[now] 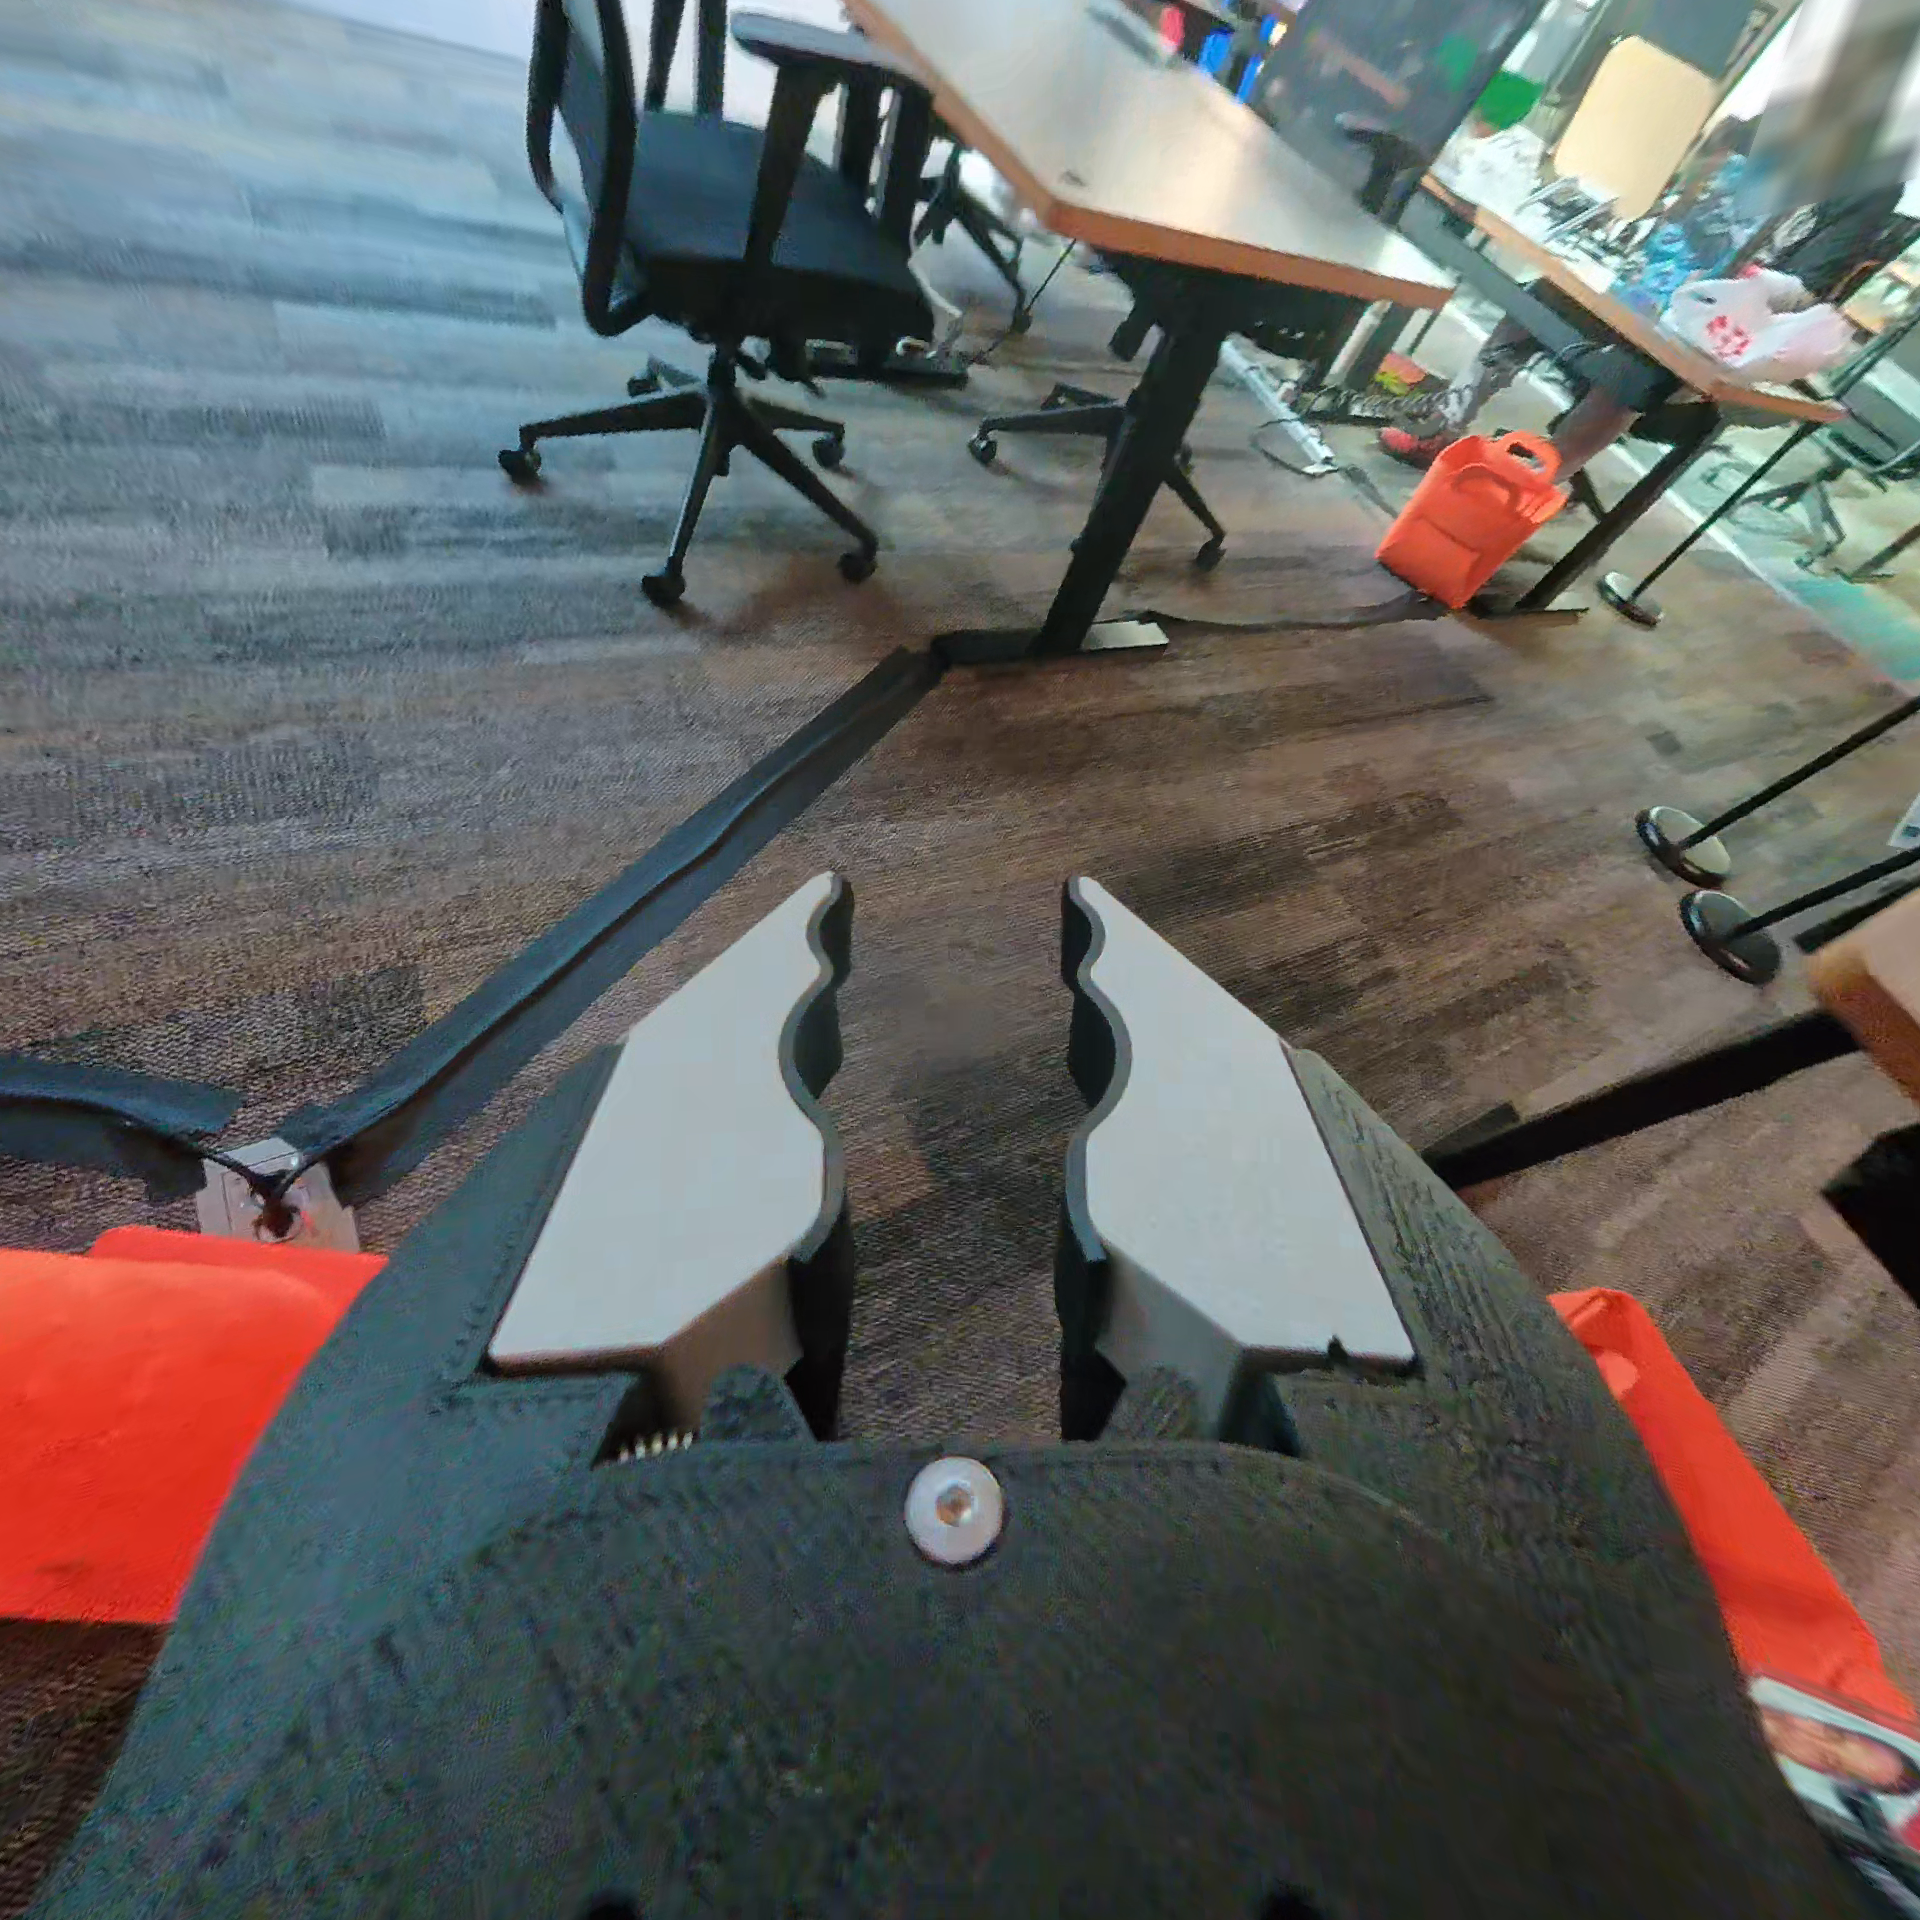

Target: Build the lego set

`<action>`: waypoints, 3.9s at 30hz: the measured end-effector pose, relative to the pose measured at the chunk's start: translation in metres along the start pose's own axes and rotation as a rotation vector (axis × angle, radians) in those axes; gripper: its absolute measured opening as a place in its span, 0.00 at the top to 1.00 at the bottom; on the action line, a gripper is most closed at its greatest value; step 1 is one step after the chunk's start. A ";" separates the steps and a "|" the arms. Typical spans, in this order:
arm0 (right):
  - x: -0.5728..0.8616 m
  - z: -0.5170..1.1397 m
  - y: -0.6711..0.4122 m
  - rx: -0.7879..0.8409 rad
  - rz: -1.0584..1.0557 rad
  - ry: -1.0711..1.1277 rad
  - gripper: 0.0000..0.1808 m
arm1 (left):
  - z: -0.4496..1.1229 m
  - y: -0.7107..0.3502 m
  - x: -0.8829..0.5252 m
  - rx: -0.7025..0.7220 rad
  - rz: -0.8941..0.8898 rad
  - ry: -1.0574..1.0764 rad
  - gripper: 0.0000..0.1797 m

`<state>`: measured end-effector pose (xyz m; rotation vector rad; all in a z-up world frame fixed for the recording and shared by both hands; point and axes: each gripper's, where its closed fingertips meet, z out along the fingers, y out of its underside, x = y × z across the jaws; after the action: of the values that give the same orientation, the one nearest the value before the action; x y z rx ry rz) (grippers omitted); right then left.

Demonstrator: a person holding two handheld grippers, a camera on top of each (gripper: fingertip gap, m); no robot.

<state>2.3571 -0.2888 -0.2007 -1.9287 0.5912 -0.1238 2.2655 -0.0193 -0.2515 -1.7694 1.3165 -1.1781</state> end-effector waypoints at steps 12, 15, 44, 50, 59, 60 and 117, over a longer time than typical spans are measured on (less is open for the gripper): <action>0.008 -0.227 0.015 0.187 0.015 0.195 0.89 | -0.059 -0.033 0.220 0.077 0.203 0.224 0.79; 0.002 -0.236 0.006 0.234 0.045 0.208 0.89 | -0.061 -0.058 0.232 0.119 0.238 0.259 0.79; -0.208 0.159 -0.139 0.035 -0.232 -0.408 0.73 | -0.167 -0.109 -0.122 0.279 -0.058 -0.228 0.74; -0.209 0.266 -0.172 0.017 -0.275 -0.581 0.75 | -0.133 -0.134 -0.192 0.280 -0.109 -0.372 0.74; -0.169 0.427 -0.293 0.056 -0.369 -0.743 0.76 | -0.048 -0.292 -0.287 0.422 -0.030 -0.526 0.73; -0.167 0.444 -0.303 0.055 -0.382 -0.763 0.76 | -0.044 -0.306 -0.297 0.446 -0.028 -0.546 0.73; -0.762 1.162 -0.504 -0.221 -0.644 -1.646 0.97 | -0.279 -0.341 -0.979 0.670 -0.518 -1.691 1.00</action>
<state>2.2704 1.1839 -0.1176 -1.6707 -1.1236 1.0595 2.0448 1.0238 -0.1223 -1.6820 -0.4870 0.0261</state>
